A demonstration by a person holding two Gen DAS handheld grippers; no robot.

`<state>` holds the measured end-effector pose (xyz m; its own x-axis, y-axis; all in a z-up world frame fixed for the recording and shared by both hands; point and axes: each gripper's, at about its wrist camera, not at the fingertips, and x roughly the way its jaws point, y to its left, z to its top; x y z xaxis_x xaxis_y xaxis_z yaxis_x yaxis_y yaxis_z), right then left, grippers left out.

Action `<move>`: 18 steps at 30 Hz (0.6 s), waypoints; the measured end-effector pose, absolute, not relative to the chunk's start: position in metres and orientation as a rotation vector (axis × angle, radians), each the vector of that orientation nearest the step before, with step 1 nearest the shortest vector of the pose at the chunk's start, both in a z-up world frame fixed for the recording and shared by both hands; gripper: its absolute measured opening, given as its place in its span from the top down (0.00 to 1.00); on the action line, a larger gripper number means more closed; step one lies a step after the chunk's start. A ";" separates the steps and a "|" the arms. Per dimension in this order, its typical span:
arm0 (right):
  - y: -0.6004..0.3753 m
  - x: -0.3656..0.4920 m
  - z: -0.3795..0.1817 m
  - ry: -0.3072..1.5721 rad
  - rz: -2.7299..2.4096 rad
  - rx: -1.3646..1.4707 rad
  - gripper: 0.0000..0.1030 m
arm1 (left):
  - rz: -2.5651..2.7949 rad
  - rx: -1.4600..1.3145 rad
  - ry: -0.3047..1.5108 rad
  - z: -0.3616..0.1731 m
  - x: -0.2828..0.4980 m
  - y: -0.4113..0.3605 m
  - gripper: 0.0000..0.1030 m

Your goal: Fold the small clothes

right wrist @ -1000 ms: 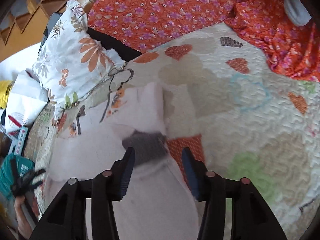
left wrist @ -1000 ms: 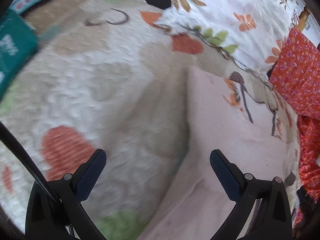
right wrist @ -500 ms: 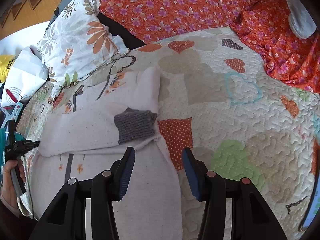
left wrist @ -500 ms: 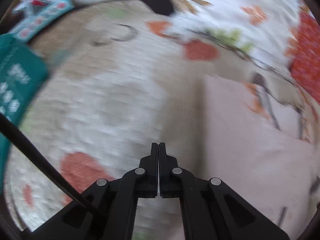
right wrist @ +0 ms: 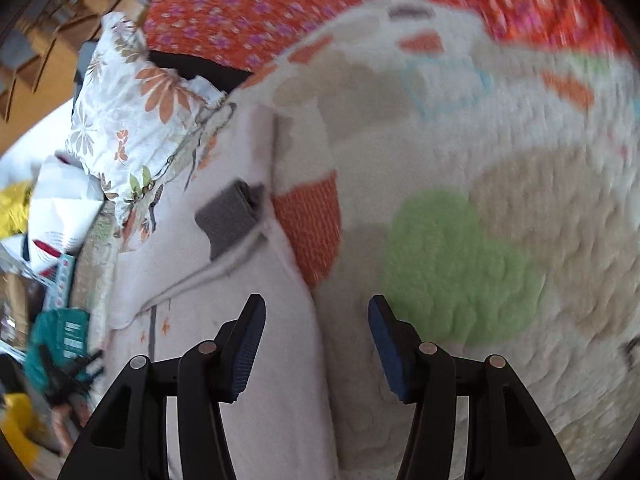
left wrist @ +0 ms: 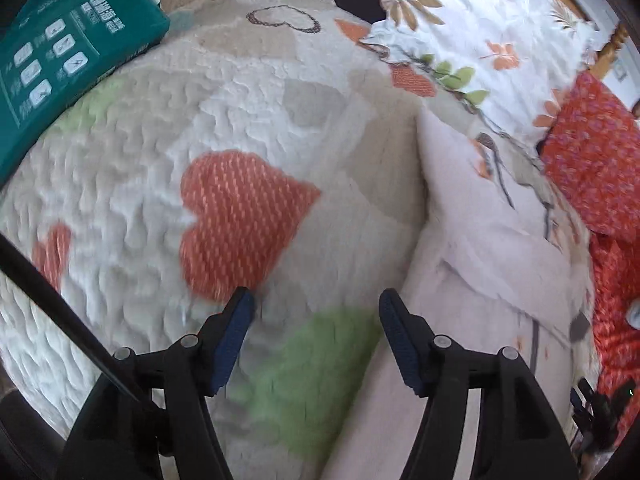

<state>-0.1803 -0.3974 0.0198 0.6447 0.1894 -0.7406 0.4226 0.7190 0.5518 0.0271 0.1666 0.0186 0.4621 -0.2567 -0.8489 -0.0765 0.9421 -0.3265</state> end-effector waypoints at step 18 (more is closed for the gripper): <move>-0.341 -0.237 -0.006 0.890 0.160 0.986 0.43 | -0.368 -0.530 1.175 -0.012 -0.111 0.139 0.50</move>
<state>-0.2368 -0.3405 -0.0063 0.6488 0.4937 -0.5791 0.2605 0.5709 0.7786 -0.1110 0.1395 -0.0120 0.3487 -0.5345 -0.7699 -0.0007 0.8213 -0.5705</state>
